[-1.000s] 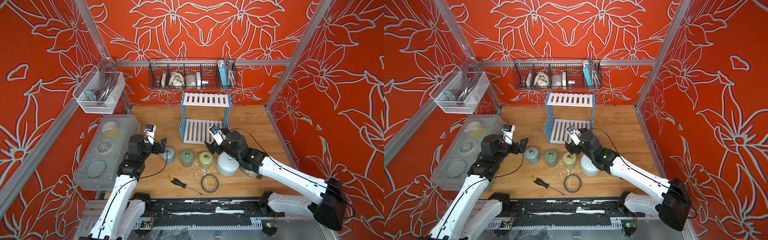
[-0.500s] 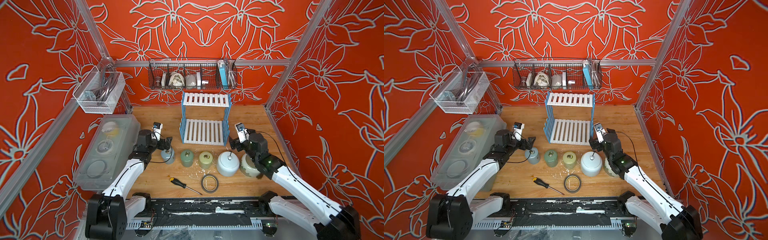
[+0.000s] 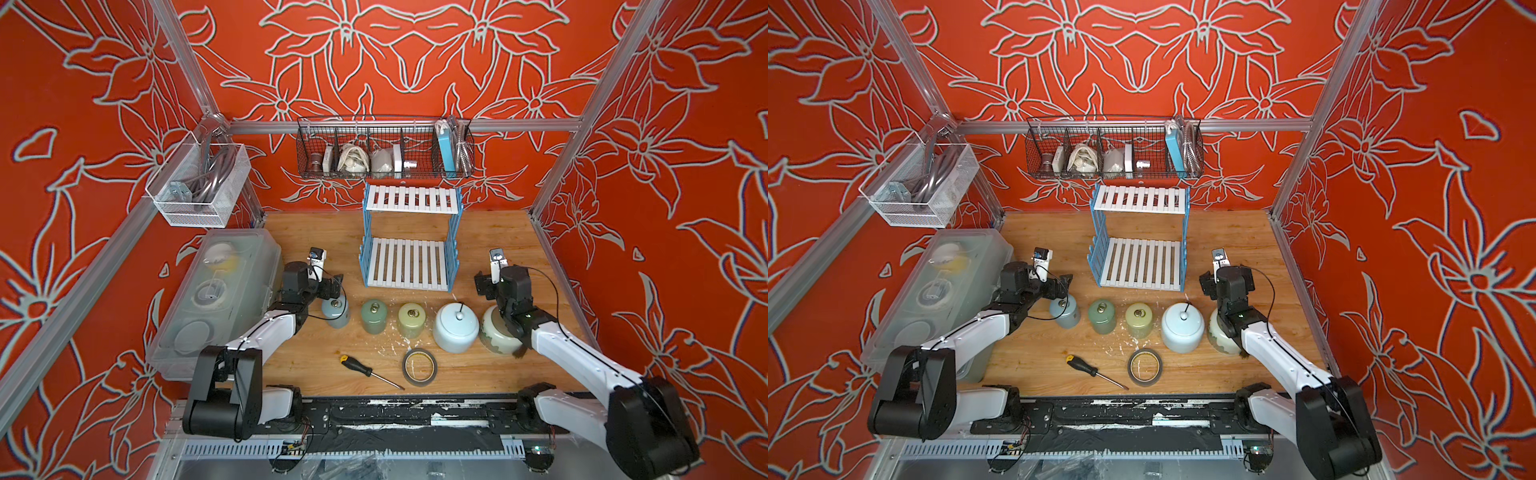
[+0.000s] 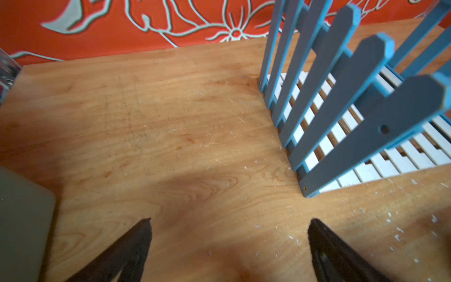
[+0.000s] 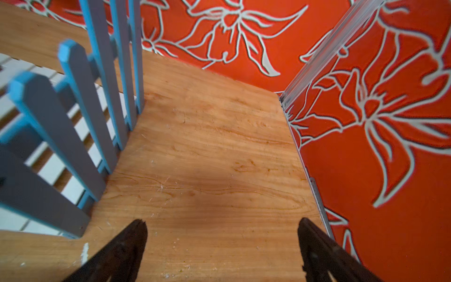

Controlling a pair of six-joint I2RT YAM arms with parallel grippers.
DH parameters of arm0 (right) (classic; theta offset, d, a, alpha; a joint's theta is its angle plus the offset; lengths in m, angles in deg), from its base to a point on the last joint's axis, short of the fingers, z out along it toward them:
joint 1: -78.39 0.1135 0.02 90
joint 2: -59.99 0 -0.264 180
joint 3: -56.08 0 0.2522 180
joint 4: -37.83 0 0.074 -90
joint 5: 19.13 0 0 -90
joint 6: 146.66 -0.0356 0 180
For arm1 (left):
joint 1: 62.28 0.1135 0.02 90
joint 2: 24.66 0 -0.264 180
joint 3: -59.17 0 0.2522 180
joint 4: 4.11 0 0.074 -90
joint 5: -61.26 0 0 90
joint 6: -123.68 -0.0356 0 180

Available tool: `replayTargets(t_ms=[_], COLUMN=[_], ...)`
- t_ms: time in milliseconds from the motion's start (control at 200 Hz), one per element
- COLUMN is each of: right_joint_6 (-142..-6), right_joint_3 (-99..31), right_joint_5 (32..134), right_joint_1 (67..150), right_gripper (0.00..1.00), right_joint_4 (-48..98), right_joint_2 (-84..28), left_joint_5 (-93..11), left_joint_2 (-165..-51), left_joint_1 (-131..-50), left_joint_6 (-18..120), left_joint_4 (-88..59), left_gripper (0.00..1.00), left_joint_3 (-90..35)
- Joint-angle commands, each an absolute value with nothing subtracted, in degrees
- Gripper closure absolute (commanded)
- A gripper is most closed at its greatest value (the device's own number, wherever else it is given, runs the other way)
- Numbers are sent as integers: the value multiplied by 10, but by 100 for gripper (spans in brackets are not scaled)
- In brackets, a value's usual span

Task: Remove the tea canisters from the shelf
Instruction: Reset both arms

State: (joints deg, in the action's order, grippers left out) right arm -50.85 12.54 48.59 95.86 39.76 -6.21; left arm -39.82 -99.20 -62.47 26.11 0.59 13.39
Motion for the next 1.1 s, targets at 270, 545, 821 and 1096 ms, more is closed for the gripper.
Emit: replayTargets(t_ms=[270, 545, 821, 1096], right_joint_6=[-509, -527, -528, -541], right_joint_3=[123, 184, 213, 223], right_joint_5=[460, 462, 461, 473], right_joint_1=[911, 899, 895, 884], right_gripper=[1, 1, 1, 1], right_joint_4=[546, 561, 667, 668], right_joint_2=[-154, -140, -201, -189], left_joint_5=[-395, -379, -364, -364], left_joint_2=[-990, -1032, -1039, -1044], left_joint_1=[-609, -608, -606, -598], left_joint_6=[289, 298, 307, 317], left_joint_4=[3, 102, 260, 254], left_gripper=[1, 1, 1, 1], left_joint_3=[142, 191, 282, 276])
